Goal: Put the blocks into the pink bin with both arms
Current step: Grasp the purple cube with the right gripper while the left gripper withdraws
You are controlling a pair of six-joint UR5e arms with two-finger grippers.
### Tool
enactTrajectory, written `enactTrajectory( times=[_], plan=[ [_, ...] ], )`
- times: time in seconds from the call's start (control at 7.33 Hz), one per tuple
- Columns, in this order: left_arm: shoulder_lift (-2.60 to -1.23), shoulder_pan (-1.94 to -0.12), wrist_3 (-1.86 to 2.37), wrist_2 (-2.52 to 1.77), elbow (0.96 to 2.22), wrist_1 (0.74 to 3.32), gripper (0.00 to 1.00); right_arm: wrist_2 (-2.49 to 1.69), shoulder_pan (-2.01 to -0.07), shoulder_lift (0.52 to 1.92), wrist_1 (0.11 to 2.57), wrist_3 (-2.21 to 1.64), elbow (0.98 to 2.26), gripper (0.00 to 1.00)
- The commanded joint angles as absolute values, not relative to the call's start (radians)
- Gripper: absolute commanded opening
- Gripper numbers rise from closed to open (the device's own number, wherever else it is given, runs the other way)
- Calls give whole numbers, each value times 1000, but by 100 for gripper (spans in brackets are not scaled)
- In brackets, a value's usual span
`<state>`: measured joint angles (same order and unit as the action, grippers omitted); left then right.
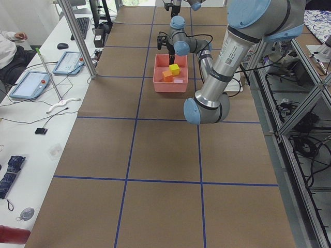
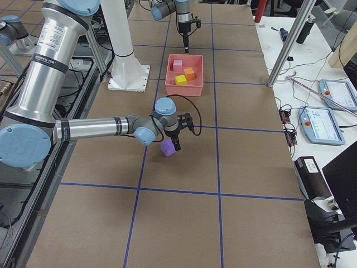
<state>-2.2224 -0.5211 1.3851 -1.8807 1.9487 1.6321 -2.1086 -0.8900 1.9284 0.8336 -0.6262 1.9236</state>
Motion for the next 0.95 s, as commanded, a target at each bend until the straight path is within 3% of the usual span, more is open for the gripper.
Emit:
enactTrajectory(
  times=[0.0, 0.82],
  plan=[
    [-2221, -520, 1385, -1881, 1951, 1632, 100, -2079, -830, 1944, 819, -641, 1924, 99],
    [-2221, -518, 1385, -1881, 1956, 1632, 100, -2037, -740, 1945, 822, -641, 1881, 99]
  ],
)
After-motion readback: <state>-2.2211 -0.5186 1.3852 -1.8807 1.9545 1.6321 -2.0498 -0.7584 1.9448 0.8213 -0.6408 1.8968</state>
